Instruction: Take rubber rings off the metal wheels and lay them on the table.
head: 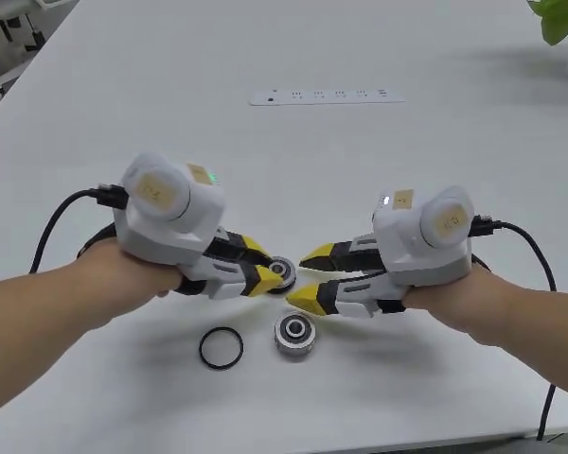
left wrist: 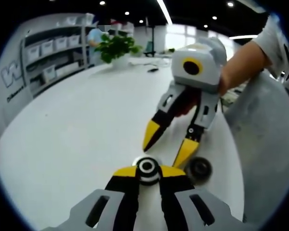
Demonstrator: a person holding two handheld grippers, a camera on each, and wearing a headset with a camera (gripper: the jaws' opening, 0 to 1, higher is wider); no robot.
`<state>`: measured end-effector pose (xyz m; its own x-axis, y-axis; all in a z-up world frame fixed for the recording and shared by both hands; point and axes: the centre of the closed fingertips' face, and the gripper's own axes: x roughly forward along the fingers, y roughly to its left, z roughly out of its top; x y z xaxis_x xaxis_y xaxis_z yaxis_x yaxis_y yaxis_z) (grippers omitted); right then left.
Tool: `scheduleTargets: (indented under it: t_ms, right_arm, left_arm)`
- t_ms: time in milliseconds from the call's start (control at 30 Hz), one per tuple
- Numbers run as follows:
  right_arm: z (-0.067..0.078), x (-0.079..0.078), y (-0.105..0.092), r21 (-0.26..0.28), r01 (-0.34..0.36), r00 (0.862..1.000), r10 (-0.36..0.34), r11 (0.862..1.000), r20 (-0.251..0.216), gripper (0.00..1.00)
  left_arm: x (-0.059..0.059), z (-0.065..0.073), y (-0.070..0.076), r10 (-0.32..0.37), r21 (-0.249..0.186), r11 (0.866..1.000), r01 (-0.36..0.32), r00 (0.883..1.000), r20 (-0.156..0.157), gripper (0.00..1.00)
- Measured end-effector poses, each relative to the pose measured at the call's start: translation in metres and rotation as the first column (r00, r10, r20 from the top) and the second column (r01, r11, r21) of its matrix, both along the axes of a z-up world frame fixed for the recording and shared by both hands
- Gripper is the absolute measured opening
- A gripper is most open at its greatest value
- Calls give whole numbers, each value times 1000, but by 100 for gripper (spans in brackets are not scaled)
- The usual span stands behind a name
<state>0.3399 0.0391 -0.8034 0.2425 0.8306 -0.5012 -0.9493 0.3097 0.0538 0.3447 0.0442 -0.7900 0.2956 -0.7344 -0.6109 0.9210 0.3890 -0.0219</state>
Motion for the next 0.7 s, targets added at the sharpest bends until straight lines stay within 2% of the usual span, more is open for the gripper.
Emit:
scheduleTargets:
  t_ms: [100, 300, 700]
  right_arm:
    - [0, 0, 1, 2, -1, 1000, 1, 1000, -1, 28]
    - [2, 2, 3, 21, 15, 1000, -15, 1000, -9, 28]
    - [1, 3, 10, 30, 17, 1000, -17, 999, -20, 28]
  left_arm:
    - [2, -1, 0, -3, 22, 1000, 3, 1000, 24, 15]
    - [4, -3, -1, -9, 32, 999, 8, 999, 36, 14]
    - [4, -2, -3, -3, 30, 1000, 1, 999, 41, 14]
